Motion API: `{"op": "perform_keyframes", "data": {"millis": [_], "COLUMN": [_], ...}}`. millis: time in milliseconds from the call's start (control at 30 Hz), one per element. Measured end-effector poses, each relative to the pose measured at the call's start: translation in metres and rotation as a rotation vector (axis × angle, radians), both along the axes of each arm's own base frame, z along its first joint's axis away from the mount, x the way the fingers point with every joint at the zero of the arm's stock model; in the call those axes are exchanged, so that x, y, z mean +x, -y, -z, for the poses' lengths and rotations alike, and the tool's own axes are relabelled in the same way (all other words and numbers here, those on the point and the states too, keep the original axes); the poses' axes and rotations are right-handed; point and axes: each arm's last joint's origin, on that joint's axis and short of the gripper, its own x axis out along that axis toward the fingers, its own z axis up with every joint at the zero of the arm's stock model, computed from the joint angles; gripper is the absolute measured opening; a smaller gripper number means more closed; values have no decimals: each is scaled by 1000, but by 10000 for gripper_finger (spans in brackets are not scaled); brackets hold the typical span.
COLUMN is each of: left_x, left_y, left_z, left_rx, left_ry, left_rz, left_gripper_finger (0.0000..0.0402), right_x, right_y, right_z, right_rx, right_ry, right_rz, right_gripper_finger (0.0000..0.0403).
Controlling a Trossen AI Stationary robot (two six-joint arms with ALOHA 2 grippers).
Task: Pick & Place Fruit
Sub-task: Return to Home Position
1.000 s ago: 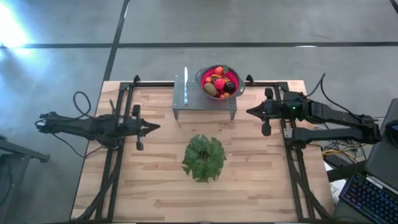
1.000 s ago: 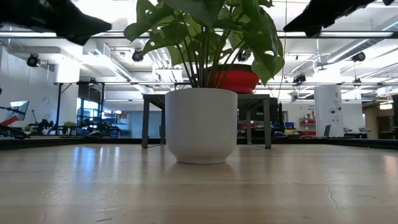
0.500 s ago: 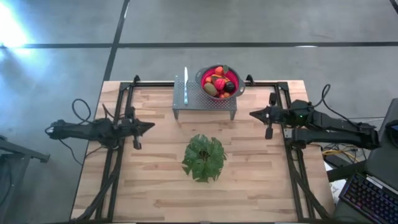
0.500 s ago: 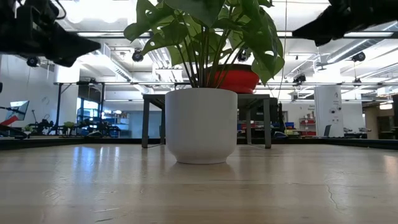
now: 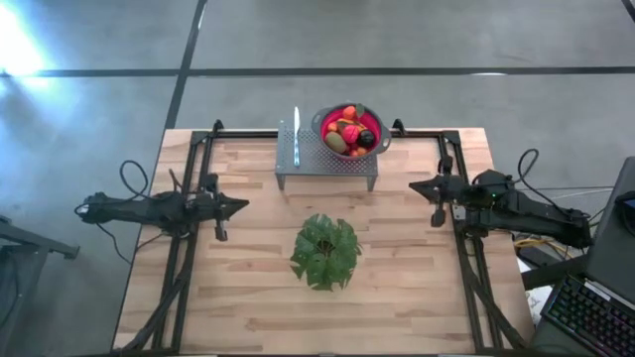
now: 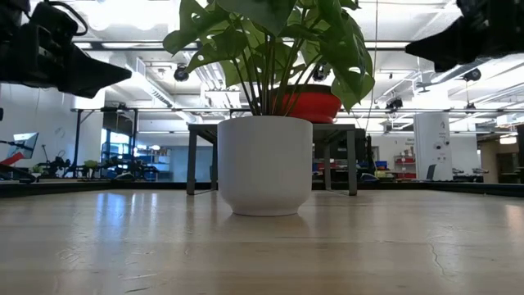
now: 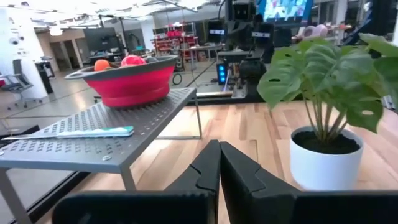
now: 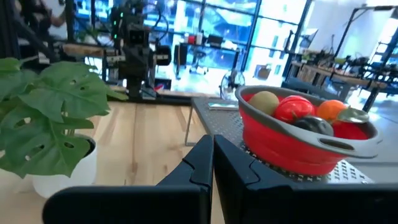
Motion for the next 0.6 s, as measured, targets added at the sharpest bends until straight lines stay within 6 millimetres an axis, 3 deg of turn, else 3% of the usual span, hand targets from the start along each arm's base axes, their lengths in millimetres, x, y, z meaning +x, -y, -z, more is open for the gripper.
{"op": "perform_keyframes", "data": {"millis": [200,600], "left_x": [0,0], "left_y": [1,1], "left_z": [0,2], "left_rx": [5,19], "left_ry": [-4,-20], "left_rz": [19,20], "left_gripper_finger": [7,16], "right_x": [-10,-4], "right_y": [0,4], "right_z": [18,46], "right_rx": [16,57], "right_ry": [70,4], "right_rz": [74,159], "right_gripper_finger": [8,8]}}
